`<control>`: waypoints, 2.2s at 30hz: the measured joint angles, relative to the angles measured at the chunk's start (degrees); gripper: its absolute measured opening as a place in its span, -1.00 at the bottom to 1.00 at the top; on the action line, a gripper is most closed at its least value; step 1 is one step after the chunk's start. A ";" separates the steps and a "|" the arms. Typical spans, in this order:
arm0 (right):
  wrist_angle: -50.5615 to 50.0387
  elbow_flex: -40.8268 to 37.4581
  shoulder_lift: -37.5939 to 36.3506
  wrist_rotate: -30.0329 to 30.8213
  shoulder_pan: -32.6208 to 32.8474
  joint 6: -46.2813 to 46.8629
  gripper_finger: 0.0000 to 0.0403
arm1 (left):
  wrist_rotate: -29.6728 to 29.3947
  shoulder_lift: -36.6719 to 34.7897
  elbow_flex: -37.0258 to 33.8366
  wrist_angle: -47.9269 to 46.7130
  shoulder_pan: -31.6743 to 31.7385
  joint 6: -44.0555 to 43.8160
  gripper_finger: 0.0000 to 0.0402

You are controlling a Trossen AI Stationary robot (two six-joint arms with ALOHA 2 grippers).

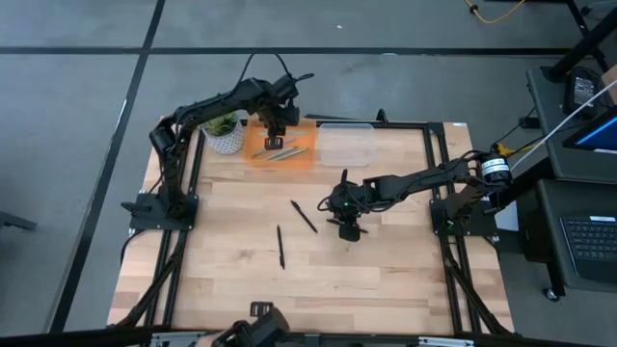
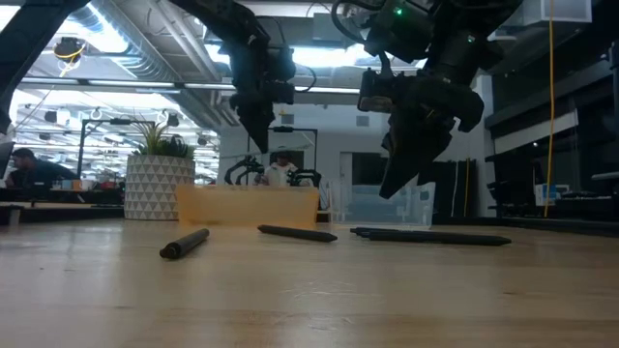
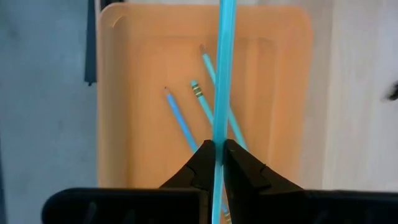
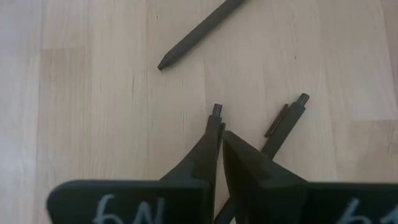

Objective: Sort pens & pencils
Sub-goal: Put the light blue pencil into the orange bin, then put the black pen into the transparent bin

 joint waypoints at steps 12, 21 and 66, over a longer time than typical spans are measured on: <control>-0.04 0.00 0.02 0.00 0.02 -0.14 -0.85 | 5.22 0.00 -6.19 5.14 2.61 1.59 -0.91; 0.00 -0.02 0.02 0.00 0.01 -0.22 -0.85 | 7.46 0.00 -13.16 11.15 5.39 3.02 -0.91; 1.81 -0.02 0.04 0.01 -0.02 0.31 -0.85 | 3.32 0.00 -20.98 19.53 5.13 0.14 -0.66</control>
